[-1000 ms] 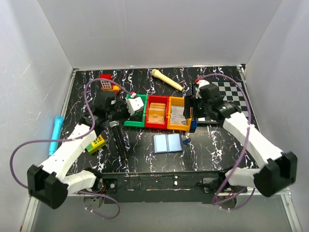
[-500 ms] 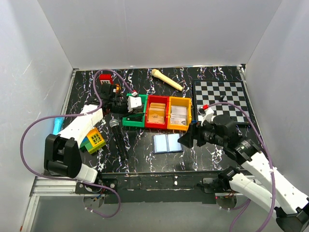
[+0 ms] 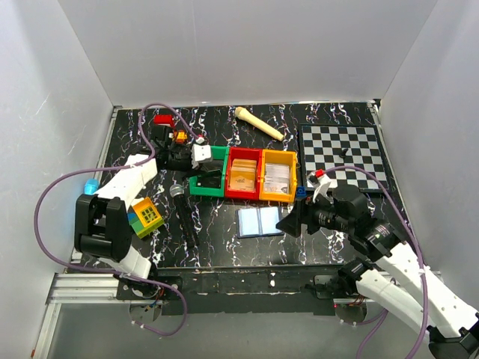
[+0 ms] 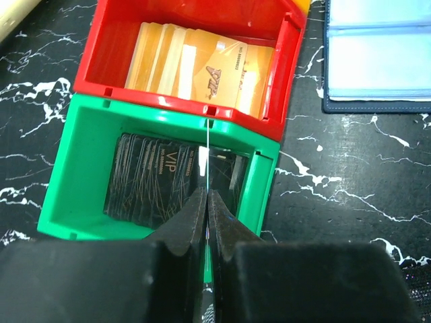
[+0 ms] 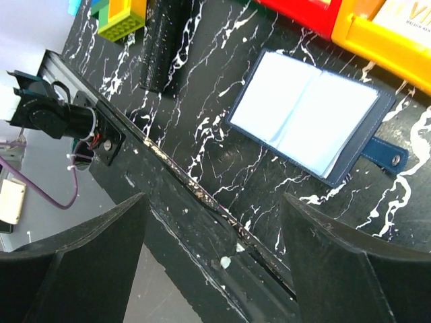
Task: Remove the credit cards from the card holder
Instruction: Place the credit card in the storage box.
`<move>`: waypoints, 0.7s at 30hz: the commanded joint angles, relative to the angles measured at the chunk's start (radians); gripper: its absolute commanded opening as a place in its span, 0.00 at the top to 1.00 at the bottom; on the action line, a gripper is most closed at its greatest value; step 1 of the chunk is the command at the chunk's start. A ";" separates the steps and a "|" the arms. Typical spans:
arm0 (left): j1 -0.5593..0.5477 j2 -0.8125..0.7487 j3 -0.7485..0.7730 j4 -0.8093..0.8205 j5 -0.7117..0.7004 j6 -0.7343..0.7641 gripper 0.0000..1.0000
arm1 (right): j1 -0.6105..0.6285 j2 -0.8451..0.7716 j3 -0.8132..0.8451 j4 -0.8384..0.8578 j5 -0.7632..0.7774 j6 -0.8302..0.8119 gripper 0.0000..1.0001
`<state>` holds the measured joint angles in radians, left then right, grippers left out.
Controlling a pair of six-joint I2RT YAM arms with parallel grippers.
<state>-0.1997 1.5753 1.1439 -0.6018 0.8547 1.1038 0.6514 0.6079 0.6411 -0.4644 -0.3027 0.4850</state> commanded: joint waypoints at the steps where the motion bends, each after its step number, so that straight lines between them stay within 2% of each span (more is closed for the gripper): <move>1: 0.042 -0.067 -0.009 0.011 0.063 0.007 1.00 | 0.005 -0.004 -0.035 0.078 -0.053 0.029 0.15; 8: 0.049 -0.113 -0.058 0.022 0.004 0.024 1.00 | 0.004 0.016 -0.029 0.081 -0.055 0.004 0.15; 12: 0.046 -0.081 -0.035 0.011 0.023 0.040 1.00 | 0.005 -0.002 -0.038 0.078 -0.052 0.004 0.15; 21: -0.010 -0.015 -0.015 -0.003 -0.083 0.113 1.00 | 0.005 -0.048 -0.046 0.055 -0.046 0.029 0.15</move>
<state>-0.1795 1.5459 1.0969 -0.5980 0.8139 1.1637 0.6514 0.5877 0.5907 -0.4313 -0.3420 0.4999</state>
